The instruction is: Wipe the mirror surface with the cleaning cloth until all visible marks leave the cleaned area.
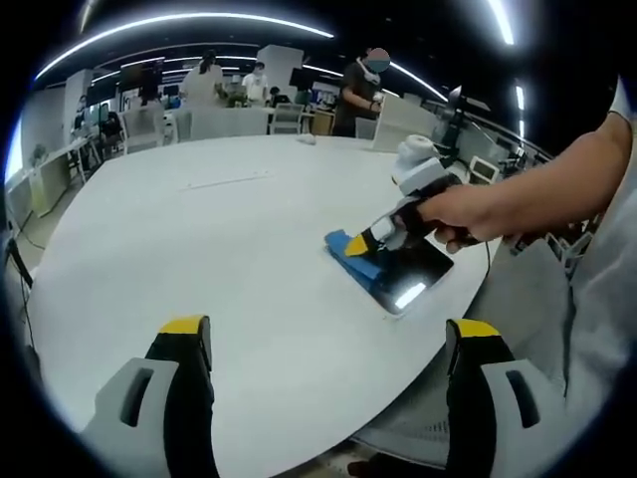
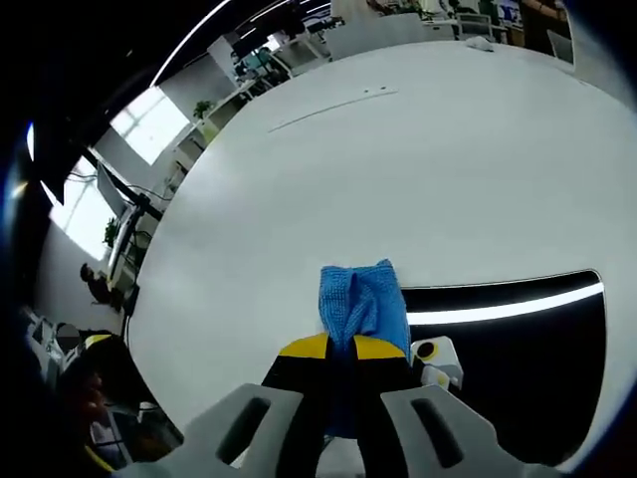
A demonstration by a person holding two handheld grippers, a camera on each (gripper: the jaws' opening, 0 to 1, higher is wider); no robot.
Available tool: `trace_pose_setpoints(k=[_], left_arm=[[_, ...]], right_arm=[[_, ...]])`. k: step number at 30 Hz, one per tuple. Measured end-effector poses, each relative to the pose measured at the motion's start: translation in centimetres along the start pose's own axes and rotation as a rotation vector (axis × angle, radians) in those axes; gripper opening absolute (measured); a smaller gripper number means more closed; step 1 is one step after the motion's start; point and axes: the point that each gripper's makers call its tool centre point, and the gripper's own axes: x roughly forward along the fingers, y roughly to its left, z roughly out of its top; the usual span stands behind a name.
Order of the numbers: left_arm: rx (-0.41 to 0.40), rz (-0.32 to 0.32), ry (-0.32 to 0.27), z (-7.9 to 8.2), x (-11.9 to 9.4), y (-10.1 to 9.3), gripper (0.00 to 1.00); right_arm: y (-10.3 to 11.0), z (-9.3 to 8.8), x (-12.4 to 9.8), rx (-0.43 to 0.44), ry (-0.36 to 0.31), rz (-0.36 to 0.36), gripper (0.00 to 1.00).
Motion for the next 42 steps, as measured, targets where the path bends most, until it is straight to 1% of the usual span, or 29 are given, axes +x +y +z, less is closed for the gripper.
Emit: trace_pose_setpoints(k=[6, 8, 12, 17, 21, 23, 26, 29, 31, 36, 40, 42], left_arm=[[-0.001, -0.005, -0.008, 0.5, 0.1, -0.5, 0.98], [-0.002, -0.004, -0.011, 0.5, 0.1, -0.5, 0.98], [-0.007, 0.003, -0.014, 0.5, 0.1, -0.1, 0.98], [-0.002, 0.007, -0.016, 0.7, 0.0, -0.1, 0.98], [-0.005, 0.011, -0.020, 1.1, -0.1, -0.4, 0.98], [-0.002, 0.013, -0.019, 1.1, -0.1, -0.2, 0.98], [-0.005, 0.015, -0.015, 0.9, -0.1, -0.1, 0.98], [0.018, 0.025, -0.003, 0.6, -0.1, 0.0, 0.95], [0.020, 0.027, 0.001, 0.6, -0.1, -0.1, 0.94], [-0.012, 0.014, -0.040, 1.5, -0.1, -0.4, 0.99], [-0.019, 0.028, -0.041, 1.4, 0.0, 0.1, 0.99], [-0.031, 0.036, -0.048, 1.6, -0.1, 0.2, 0.99]], right_arm=[[0.0, 0.8, 0.4, -0.007, -0.002, -0.008, 0.02], [0.1, 0.7, 0.4, -0.026, 0.004, -0.011, 0.02], [0.0, 0.7, 0.4, -0.037, 0.003, -0.003, 0.02], [0.0, 0.7, 0.5, -0.067, 0.005, -0.002, 0.02], [-0.2, 0.8, 0.7, -0.052, 0.014, 0.005, 0.01], [-0.2, 0.8, 0.6, -0.066, 0.016, 0.002, 0.01], [-0.5, 0.7, 0.2, -0.063, 0.013, -0.002, 0.01], [-0.7, 0.6, 0.1, -0.077, 0.008, -0.006, 0.02], [-0.9, 0.6, -0.1, -0.079, 0.004, -0.008, 0.01], [-1.3, 0.6, -0.4, -0.070, 0.008, -0.009, 0.01], [-1.6, 0.6, -0.8, -0.066, 0.010, -0.013, 0.01], [-2.0, 0.7, -0.8, -0.064, 0.009, -0.016, 0.01]])
